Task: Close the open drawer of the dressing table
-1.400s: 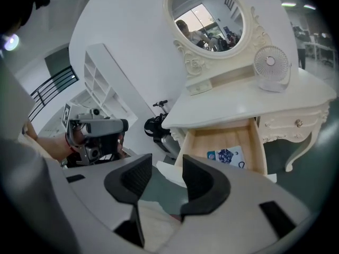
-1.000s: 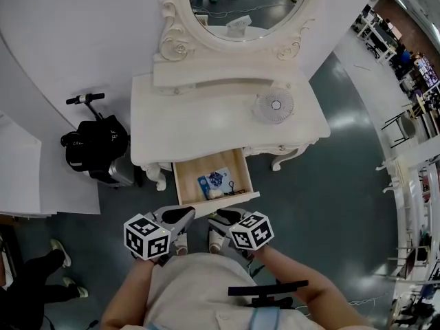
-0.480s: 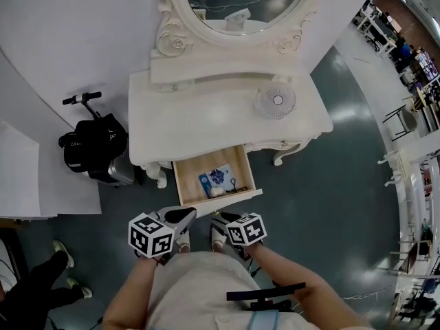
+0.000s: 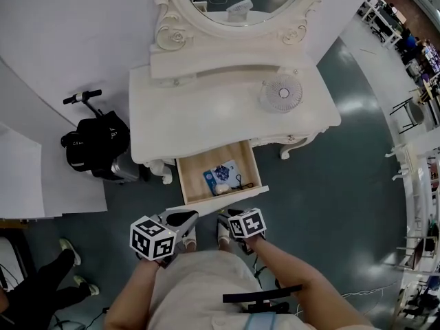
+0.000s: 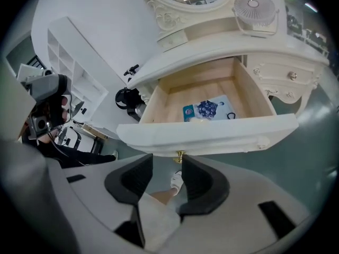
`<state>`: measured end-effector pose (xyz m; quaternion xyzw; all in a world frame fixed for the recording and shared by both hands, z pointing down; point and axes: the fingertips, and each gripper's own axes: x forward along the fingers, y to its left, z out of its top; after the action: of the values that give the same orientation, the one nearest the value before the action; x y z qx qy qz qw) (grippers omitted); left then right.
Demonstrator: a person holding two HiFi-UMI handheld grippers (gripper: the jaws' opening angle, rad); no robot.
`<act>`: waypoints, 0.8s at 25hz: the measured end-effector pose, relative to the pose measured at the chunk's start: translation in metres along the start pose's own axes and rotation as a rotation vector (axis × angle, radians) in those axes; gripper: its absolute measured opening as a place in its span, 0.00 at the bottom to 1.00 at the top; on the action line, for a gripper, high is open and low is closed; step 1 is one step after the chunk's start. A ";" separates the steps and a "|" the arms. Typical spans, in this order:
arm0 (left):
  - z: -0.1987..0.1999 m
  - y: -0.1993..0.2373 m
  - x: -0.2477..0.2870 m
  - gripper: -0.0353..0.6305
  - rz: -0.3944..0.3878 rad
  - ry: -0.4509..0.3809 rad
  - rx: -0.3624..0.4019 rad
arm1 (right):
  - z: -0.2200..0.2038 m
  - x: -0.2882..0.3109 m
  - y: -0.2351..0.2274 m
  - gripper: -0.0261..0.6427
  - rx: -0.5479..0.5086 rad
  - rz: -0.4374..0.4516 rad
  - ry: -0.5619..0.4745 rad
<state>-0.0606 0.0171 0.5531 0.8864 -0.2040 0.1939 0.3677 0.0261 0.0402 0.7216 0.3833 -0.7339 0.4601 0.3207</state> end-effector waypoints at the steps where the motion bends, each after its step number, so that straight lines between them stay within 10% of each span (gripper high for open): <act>1: -0.002 0.001 0.001 0.07 0.002 0.006 -0.003 | -0.001 0.003 -0.002 0.30 0.003 -0.002 0.005; 20: -0.008 0.010 0.015 0.07 -0.010 0.052 -0.022 | -0.007 0.037 -0.020 0.26 -0.005 -0.054 0.087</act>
<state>-0.0542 0.0128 0.5715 0.8779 -0.1920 0.2128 0.3837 0.0255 0.0308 0.7635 0.3818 -0.7098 0.4657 0.3654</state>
